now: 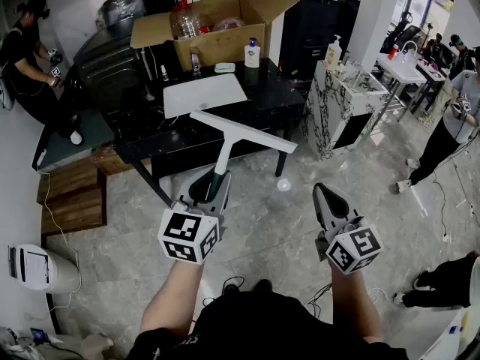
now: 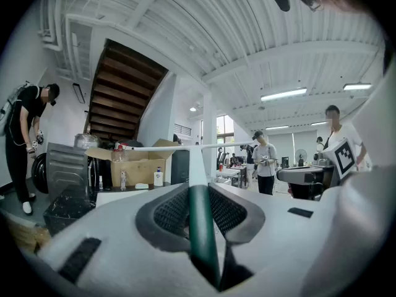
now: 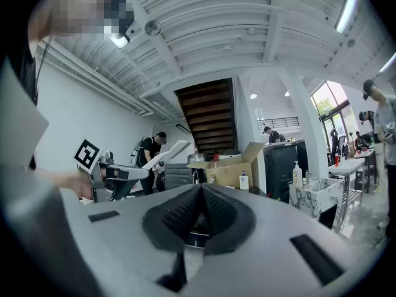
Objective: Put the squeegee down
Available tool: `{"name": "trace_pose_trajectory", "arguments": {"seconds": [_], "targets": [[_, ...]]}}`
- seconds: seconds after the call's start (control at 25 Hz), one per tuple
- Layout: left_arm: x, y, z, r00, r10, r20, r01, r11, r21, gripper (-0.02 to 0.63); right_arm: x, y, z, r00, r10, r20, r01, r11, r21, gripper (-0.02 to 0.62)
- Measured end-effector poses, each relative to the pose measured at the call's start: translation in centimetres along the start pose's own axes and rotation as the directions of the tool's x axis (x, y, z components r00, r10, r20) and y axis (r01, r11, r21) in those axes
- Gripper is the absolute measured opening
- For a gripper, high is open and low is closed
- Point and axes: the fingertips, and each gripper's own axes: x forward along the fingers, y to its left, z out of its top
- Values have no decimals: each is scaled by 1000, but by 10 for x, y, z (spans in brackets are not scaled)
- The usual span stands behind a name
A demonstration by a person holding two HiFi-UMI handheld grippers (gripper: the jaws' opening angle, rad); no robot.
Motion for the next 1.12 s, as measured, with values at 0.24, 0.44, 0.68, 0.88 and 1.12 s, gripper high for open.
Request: {"name": "trace_pose_trajectory", "arguments": {"seconds": [0.24,0.44,0.68,0.88,1.12], "targets": [[24,-28,-1,1000,-11,-13,11,1000,-3,98,-14,-34,-3,1000,-7,8,7,1000,20,3],[36,-51,-7,999,-12,-31,12,1000,-1,98,-30,-62,-6,1000,-11,19,11,1000,29,3],[46,-63,-11,999,9,-35,-9,1000,-11,98,-38,-81,-7,999,20,27,-22,996,81,5],[59,-56,-14,999,18,-35,-18,1000,-8,98,-26,-85,-9,999,46,23,-47,996,69,5],[87,-40,-13,999,21,-35,-22,999,-29,98,-5,-100,-10,998,57,-4,-57,995,81,6]]}}
